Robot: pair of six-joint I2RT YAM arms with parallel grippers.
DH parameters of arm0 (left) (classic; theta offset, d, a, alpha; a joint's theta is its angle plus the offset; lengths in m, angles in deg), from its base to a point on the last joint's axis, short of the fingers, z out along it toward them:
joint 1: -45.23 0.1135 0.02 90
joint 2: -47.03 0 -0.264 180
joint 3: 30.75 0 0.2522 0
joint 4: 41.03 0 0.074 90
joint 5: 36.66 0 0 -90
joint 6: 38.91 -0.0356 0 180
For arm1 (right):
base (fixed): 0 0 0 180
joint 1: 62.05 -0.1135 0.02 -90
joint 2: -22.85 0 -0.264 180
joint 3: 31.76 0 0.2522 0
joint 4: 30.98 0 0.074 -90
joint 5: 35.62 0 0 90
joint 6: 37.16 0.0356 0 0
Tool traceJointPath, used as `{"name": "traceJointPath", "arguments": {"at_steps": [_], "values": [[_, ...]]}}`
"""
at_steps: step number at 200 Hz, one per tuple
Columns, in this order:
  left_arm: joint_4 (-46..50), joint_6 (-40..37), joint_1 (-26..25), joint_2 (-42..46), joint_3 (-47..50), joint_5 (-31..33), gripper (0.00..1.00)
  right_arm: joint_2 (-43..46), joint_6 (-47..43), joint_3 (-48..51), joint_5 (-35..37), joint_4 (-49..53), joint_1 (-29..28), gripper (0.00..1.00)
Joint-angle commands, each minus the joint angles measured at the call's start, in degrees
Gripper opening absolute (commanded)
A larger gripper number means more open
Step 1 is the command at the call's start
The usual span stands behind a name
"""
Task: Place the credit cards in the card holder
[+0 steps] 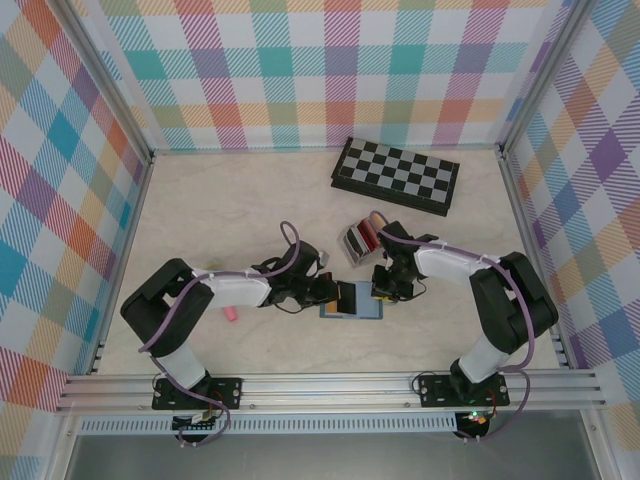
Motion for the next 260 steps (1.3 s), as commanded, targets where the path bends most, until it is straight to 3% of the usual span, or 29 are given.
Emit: {"name": "traceJointPath", "arguments": {"at_steps": [1, 58, 129, 217, 260], "values": [[0.7, -1.8, -2.4, -2.8, -2.3, -0.8, 0.00, -3.9, 0.3, 3.8, 0.5, -2.9, -0.5, 0.15], [1.6, -1.3, -4.5, -7.2, -7.3, -1.0, 0.00, -3.4, 1.2, 4.5, -1.4, -4.3, -0.4, 0.15], [2.3, 0.0, -6.2, -9.7, -10.7, -1.2, 0.08, -1.9, 2.7, 4.8, -1.9, -4.6, -0.4, 0.15], [10.7, -0.4, -5.5, 2.6, -8.9, 9.0, 0.45, 11.3, -3.5, -6.5, 3.6, 5.1, 3.1, 0.31], [15.5, 2.9, 0.2, 1.8, -14.2, 11.7, 0.55, 6.3, -12.2, -17.3, 7.9, 7.9, 4.2, 0.32]]}}
